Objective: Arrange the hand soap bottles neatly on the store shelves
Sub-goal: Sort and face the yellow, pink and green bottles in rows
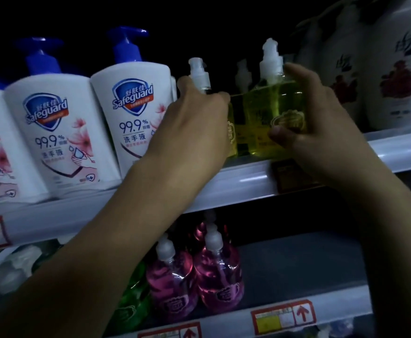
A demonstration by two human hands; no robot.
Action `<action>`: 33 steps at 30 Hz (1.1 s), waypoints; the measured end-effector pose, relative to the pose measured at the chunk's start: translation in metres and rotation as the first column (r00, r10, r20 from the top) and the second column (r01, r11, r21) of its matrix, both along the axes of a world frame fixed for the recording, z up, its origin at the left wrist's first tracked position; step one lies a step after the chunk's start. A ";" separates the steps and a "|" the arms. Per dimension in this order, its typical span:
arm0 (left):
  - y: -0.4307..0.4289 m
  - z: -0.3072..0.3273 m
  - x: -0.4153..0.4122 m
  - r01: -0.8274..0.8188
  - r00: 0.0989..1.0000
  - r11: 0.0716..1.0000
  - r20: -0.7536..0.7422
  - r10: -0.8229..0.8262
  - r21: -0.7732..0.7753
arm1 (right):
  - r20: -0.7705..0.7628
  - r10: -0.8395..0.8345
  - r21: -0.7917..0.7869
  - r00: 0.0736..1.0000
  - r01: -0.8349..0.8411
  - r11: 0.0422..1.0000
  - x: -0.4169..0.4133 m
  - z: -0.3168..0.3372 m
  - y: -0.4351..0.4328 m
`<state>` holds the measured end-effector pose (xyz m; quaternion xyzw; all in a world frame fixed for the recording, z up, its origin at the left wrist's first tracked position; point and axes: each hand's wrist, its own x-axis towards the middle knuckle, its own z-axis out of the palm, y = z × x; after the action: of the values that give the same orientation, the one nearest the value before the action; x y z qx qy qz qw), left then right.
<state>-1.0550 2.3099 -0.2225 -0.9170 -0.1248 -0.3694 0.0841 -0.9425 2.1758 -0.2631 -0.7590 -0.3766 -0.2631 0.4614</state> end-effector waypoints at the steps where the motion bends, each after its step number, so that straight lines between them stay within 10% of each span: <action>1: 0.001 0.000 0.001 -0.003 1.000 1.000 0.008 0.003 0.006 | 0.012 -0.016 -0.021 1.000 0.016 1.000 0.000 -0.001 0.002; 16: 0.006 -0.001 0.000 0.096 0.992 0.995 0.084 -0.093 -0.025 | 0.049 -0.179 -0.221 0.983 0.185 0.957 -0.004 -0.004 0.020; 25: -0.021 -0.050 -0.028 0.186 0.971 0.972 0.121 -0.204 0.145 | 0.273 -0.413 0.101 0.869 0.401 0.911 -0.037 -0.041 0.004; 33: -0.055 -0.249 -0.054 0.398 0.770 0.907 -0.487 -0.411 -0.136 | 0.017 -0.236 -0.637 0.972 0.193 0.746 -0.063 -0.190 -0.072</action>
<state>-1.1093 2.2551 -0.4711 -0.9873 0.0972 -0.1239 0.0207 -1.0056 2.1039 -0.4532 -0.9161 -0.3384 -0.1473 0.1568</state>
